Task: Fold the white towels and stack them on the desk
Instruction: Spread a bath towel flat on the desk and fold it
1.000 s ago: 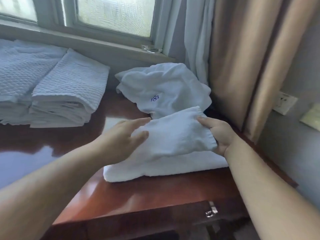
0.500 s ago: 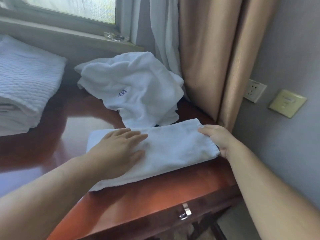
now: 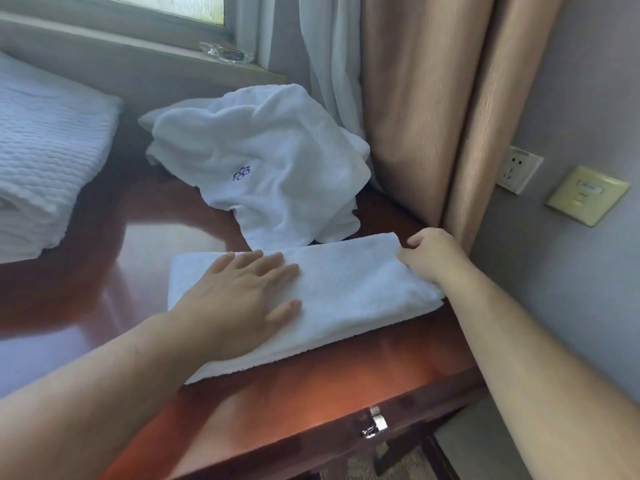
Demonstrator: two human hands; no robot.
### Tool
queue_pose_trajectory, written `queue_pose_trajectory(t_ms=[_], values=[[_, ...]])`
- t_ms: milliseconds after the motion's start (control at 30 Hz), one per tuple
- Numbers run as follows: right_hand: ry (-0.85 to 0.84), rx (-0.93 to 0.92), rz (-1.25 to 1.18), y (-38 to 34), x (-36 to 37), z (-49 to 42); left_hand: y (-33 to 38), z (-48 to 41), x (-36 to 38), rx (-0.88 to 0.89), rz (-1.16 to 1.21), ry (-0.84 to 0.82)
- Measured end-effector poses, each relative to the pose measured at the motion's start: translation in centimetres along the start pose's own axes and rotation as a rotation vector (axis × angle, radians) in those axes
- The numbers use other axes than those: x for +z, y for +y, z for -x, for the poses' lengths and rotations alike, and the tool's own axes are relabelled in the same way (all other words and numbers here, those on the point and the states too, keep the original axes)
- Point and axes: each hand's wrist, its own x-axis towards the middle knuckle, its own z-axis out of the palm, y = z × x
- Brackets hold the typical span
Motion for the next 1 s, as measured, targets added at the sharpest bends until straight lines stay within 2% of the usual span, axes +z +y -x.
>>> queue_pose_trajectory(t_ms=[67,133,200,233,300,367,567,1000], values=[[0.134,-0.013,0.227,-2.1,0.0,0.9,-0.1,0.0,0.0,0.004,0.006,0.003],[0.179,-0.195,0.142,-4.6,0.3,2.0,-0.2,-0.1,0.0,-0.002,0.045,-0.007],[0.093,-0.353,0.056,-6.8,1.6,3.2,-0.2,0.0,-0.1,-0.012,0.071,-0.008],[0.014,-0.374,0.085,-7.4,2.6,3.7,-0.2,0.1,-0.1,-0.022,0.077,-0.006],[-0.166,-0.315,0.164,-7.5,4.6,4.6,-0.4,0.4,0.0,-0.042,0.081,-0.010],[-0.250,-0.260,0.193,-6.5,5.8,4.7,-0.6,0.7,0.1,-0.056,0.068,-0.030],[-0.191,-0.209,0.238,-4.2,5.9,3.1,-0.5,0.7,0.5,-0.085,0.034,-0.074],[-0.222,-0.156,0.292,-4.7,5.5,3.6,-0.7,1.1,0.3,-0.033,-0.045,-0.092]])
